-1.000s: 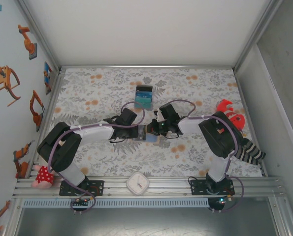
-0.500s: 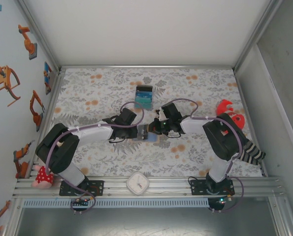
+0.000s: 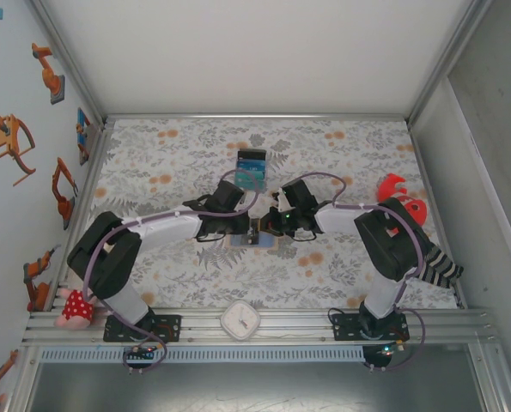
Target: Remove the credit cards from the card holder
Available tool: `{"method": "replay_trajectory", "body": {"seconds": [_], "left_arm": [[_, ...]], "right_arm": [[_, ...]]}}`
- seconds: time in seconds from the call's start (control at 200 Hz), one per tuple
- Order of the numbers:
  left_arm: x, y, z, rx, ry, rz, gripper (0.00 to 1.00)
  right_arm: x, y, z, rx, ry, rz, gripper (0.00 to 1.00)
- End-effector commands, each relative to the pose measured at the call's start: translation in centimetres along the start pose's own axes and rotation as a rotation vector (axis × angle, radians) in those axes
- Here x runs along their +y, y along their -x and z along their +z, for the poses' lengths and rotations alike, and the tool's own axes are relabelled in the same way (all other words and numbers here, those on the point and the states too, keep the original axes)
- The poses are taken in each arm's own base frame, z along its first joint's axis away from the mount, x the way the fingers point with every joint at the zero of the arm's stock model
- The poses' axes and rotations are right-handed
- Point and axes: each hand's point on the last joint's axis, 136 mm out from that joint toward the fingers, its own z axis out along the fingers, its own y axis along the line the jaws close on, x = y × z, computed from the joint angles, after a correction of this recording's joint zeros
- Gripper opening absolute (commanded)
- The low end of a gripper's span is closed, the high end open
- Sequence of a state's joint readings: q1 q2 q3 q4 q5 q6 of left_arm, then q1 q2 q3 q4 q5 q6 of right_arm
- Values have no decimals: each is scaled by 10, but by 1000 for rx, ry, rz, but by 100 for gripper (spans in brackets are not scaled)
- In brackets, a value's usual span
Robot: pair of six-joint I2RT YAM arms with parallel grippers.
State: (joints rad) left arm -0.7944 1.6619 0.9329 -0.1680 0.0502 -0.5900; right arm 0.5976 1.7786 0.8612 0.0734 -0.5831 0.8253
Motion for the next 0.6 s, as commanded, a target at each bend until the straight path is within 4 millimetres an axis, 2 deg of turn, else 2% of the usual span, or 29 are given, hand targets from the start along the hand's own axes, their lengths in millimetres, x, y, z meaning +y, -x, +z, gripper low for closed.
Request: {"method": "replay_trajectory", "body": {"seconds": [0.0, 0.145, 0.321, 0.366, 0.421, 0.596], "left_arm": [[-8, -4, 6, 37, -26, 34, 12], [1, -14, 9, 70, 9, 38, 10], [5, -21, 15, 92, 17, 24, 8], [5, -22, 17, 98, 18, 21, 8], [6, -24, 19, 102, 19, 13, 7], [8, -27, 21, 109, 21, -2, 5]], "right_arm": [[0, 5, -8, -22, -4, -9, 0], [-2, 6, -13, -39, -4, 0, 0], [11, 4, -9, -37, 110, 26, 0], [14, 5, -7, -41, 141, 29, 9], [18, 6, -5, -46, 174, 31, 14], [26, 2, 8, -21, 216, 23, 19]]}}
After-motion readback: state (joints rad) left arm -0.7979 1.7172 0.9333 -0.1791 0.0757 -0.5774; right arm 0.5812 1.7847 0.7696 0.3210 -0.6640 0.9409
